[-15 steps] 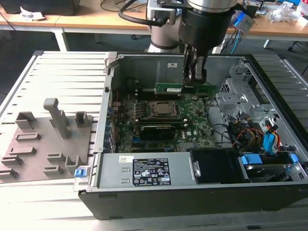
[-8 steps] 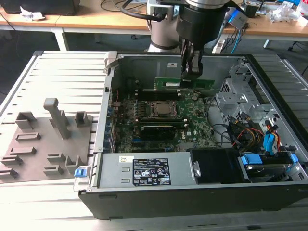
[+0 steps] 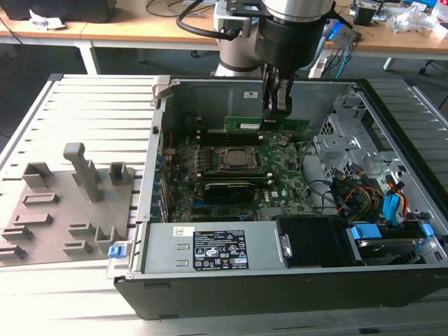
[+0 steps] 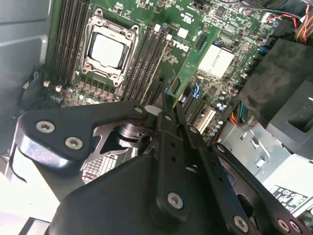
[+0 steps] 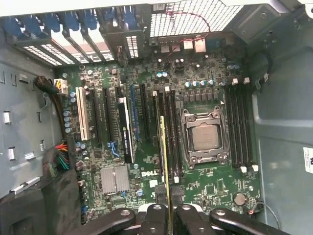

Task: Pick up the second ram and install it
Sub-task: 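Pick up the second ram and move it above second insertion slot, then insert the second ram into the second slot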

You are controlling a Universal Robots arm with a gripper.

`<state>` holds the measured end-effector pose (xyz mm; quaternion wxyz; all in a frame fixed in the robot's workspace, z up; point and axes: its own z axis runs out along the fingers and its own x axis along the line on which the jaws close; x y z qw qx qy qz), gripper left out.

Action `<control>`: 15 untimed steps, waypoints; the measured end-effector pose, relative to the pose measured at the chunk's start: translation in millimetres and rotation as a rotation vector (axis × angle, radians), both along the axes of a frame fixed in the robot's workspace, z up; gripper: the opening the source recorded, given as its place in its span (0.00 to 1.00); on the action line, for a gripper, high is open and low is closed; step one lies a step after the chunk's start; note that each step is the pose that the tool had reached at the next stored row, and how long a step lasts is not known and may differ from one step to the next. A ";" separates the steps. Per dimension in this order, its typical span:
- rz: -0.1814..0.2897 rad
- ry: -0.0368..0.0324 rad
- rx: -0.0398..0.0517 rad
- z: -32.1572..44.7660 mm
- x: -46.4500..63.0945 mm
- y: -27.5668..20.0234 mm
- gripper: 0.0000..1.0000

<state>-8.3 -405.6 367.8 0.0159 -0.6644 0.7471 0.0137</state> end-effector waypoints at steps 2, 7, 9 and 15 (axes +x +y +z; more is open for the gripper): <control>0.000 0.0001 0.0000 -3.4 0.2 0.7 0.14; 0.000 0.0002 0.0001 -8.5 0.2 5.7 0.14; 0.000 0.0002 0.0000 -8.6 0.2 6.3 0.14; 0.000 0.0002 0.0000 -8.6 0.2 7.5 0.14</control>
